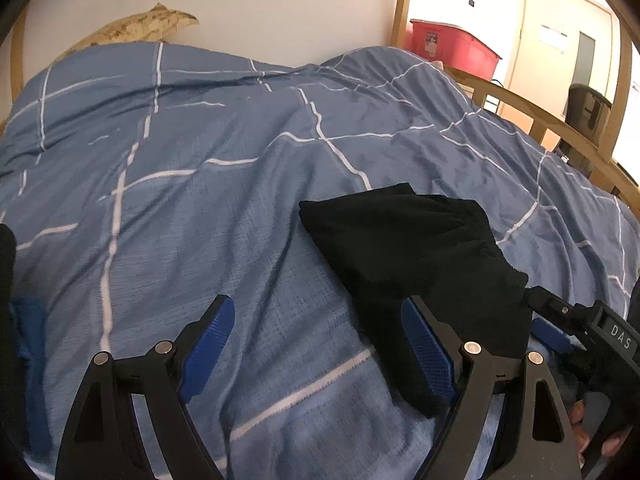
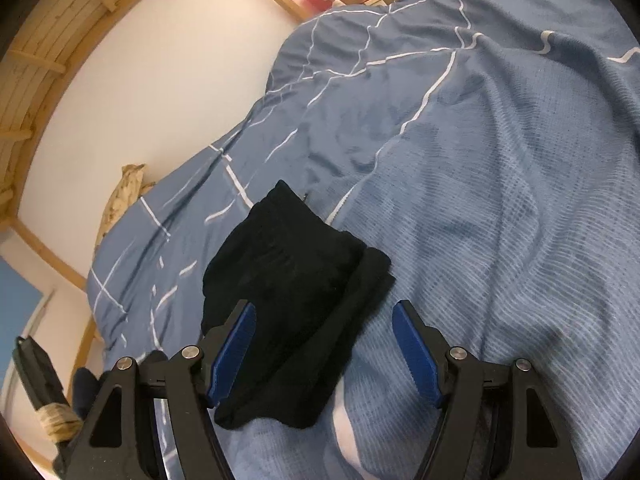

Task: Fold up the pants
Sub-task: 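Move both open tools to the folded shorts, then close the left tool on the folded shorts while the right tool closes on them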

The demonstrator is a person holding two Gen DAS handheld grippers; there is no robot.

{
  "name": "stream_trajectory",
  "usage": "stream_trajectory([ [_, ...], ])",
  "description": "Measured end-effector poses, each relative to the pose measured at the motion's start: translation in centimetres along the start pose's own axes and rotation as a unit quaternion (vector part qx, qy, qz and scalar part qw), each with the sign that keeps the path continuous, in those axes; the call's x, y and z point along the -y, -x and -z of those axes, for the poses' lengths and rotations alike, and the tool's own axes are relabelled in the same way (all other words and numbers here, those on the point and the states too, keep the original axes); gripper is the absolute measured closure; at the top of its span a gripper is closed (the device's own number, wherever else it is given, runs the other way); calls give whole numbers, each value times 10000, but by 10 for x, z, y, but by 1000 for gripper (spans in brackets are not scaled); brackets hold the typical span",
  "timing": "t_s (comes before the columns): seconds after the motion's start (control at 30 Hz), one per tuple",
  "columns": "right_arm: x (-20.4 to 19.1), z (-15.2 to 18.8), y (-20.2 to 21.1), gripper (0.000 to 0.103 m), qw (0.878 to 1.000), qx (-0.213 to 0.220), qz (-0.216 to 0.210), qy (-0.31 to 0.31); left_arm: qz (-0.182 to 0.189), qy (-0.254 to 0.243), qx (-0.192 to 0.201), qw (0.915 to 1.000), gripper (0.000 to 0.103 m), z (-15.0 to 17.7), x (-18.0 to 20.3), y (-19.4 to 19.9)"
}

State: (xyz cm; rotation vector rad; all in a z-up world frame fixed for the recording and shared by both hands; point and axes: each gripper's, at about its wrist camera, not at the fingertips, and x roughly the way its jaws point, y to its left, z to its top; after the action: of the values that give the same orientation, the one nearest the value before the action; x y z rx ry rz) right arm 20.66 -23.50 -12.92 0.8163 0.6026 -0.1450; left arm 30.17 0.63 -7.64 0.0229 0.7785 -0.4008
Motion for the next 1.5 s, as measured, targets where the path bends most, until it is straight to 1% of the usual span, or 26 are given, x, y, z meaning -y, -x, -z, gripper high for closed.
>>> stream_trajectory([
  [0.17,-3,-3,-12,31,9999,-4,-84,-102,249,259,-75,9993,18,-13,-8,-23],
  [0.23,-2,-3,-19,31,9998,-26,-49,-185,390,403,-156,9983,19,-20,-12,-36],
  [0.27,-2,-3,-20,31,9998,-17,-18,-208,443,463,-188,9978,20,-24,-13,-43],
  [0.33,-3,-2,-24,31,9997,25,66,-228,521,521,-253,9970,25,-30,-14,-55],
  [0.4,-4,-2,-26,31,9997,72,109,-198,543,538,-322,9966,27,-34,-13,-65],
  [0.53,-7,0,-29,31,9997,154,169,-65,552,489,-450,9963,33,-39,-11,-84],
  [0.77,-4,2,-31,31,9996,241,112,11,680,502,-651,9943,35,-35,-5,-107],
  [0.87,-1,3,-30,34,9996,263,119,-29,673,465,-665,9944,38,-34,-1,-113],
  [0.97,0,3,-30,35,9995,283,101,-51,684,443,-626,9947,54,-34,0,-113],
  [1.03,1,3,-30,35,9995,304,67,-88,607,446,-568,9955,72,-34,-1,-111],
  [1.07,1,3,-30,35,9995,307,70,-79,601,470,-552,9956,76,-34,-2,-110],
  [1.1,0,3,-30,35,9995,314,84,-59,600,483,-534,9956,83,-34,-4,-109],
  [1.13,-1,4,-31,35,9994,330,91,-16,605,499,-515,9956,88,-35,-6,-107],
  [1.17,-2,3,-31,36,9994,333,101,8,630,518,-506,9954,89,-35,-8,-106],
  [1.23,-3,3,-31,47,9994,322,97,55,636,494,-473,9956,92,-37,-8,-103],
  [1.27,-3,2,-32,57,9995,308,95,62,620,442,-468,9960,92,-37,-7,-102],
  [1.3,-3,2,-32,62,9995,287,76,63,585,389,-457,9965,93,-39,-5,-100],
  [1.33,-3,0,-32,63,9996,262,78,67,568,357,-451,9967,93,-40,-4,-98],
  [1.4,-5,-2,-31,72,9997,193,92,132,526,341,-411,9972,94,-44,-3,-94],
  [1.43,-7,-4,-30,75,9996,168,137,205,519,342,-390,9973,94,-45,-2,-91],
  [1.5,-13,-5,-25,83,9990,187,191,359,460,339,-302,9979,94,-49,0,-84],
])
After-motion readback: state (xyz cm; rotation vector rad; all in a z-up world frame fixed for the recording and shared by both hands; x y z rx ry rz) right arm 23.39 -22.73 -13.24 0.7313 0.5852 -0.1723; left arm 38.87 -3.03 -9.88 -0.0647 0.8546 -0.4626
